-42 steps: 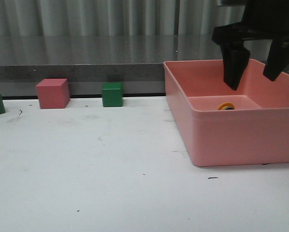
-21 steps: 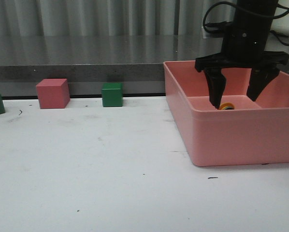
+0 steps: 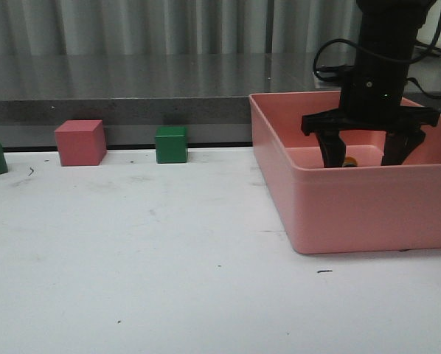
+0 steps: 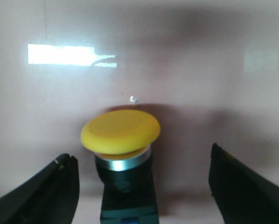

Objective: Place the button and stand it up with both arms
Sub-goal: 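Lower the right gripper into the pink bin around the yellow button, then close the right gripper on the button and lift it out, then carry the button away from the bin and lower it onto the table, then open the right gripper, release the button lying on its side, withdraw, then lower the left gripper over the lying button and close on it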

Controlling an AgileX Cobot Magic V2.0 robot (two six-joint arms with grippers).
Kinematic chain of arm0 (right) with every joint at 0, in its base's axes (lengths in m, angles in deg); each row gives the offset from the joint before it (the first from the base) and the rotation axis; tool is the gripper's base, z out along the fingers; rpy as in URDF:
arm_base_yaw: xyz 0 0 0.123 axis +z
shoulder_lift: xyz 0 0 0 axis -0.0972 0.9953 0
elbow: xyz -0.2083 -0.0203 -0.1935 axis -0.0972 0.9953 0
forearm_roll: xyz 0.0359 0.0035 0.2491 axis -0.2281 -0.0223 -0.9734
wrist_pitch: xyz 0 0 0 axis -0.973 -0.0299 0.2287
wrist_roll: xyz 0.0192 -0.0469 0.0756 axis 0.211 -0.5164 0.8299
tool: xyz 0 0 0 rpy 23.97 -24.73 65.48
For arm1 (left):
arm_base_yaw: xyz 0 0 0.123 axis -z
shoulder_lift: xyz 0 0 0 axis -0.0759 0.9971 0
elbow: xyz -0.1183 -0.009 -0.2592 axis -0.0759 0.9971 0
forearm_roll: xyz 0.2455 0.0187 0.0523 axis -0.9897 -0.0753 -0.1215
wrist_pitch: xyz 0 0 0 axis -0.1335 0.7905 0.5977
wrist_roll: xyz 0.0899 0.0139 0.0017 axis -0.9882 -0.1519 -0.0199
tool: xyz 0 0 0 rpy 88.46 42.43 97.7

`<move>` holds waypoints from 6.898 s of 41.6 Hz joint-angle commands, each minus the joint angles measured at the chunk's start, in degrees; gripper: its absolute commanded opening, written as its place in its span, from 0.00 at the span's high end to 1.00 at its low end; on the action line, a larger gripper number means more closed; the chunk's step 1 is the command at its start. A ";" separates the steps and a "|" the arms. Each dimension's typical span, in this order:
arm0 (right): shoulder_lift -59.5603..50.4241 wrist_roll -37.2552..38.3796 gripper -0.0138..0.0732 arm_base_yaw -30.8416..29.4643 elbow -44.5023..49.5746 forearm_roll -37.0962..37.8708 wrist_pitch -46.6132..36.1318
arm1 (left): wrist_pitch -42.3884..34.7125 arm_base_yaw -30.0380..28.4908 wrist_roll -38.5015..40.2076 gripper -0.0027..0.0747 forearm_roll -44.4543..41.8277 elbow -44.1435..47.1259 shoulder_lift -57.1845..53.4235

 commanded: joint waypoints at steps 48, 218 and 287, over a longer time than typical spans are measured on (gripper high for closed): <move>-16.09 -5.42 0.56 3.49 -1.79 0.10 5.83 | -3.97 0.59 0.40 0.24 -0.10 -1.68 0.73; -81.87 -15.00 0.40 10.07 52.02 -1.56 -9.76 | -4.07 0.59 0.40 0.24 -0.10 -1.68 0.73; -92.24 -15.00 0.40 10.07 52.41 -2.87 -5.30 | 10.90 19.80 -9.16 0.23 10.25 -22.12 27.71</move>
